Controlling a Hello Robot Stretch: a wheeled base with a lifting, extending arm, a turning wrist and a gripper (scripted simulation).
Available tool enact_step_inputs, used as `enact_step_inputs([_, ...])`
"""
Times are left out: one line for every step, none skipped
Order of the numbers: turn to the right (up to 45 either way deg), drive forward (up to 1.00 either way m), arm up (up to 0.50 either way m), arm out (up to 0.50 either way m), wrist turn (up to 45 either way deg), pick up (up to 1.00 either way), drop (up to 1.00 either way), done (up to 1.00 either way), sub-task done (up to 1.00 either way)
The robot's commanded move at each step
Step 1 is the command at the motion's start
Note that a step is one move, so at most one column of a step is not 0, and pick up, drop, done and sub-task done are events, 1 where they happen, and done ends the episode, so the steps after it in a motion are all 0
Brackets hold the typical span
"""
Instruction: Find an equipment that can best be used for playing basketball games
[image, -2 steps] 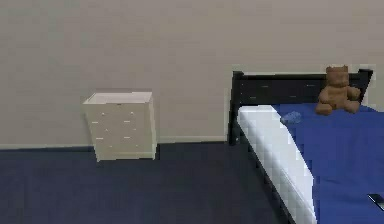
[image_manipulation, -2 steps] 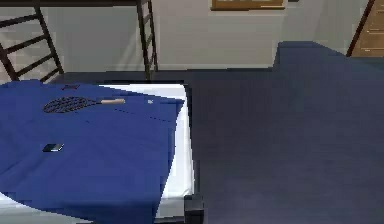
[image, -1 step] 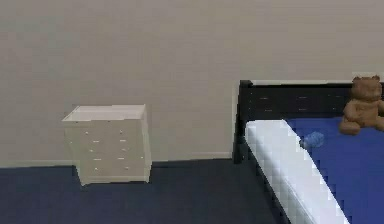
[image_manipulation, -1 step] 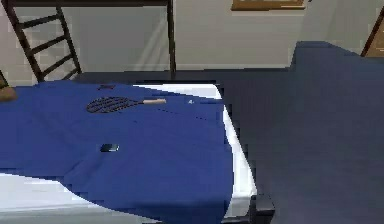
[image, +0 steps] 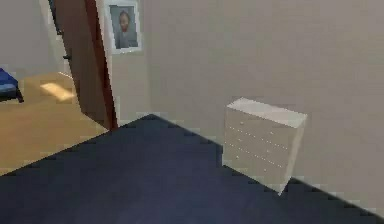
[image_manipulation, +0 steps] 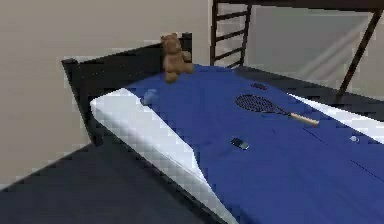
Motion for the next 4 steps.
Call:
enact_step_inputs([-39.0, 0.00, 0.00, 0.00, 0.0, 0.00, 0.00, 0.00, 0.00])
enact_step_inputs([0.0, 1.00, 0.00, 0.00, 0.0, 0.00, 0.00, 0.00, 0.00])
enact_step_inputs([-6.0, 0.00, 0.00, 0.00, 0.0, 0.00, 0.00, 0.00, 0.00])
enact_step_inputs([0.0, 0.65, 0.00, 0.00, 0.0, 0.00, 0.00, 0.00, 0.00])
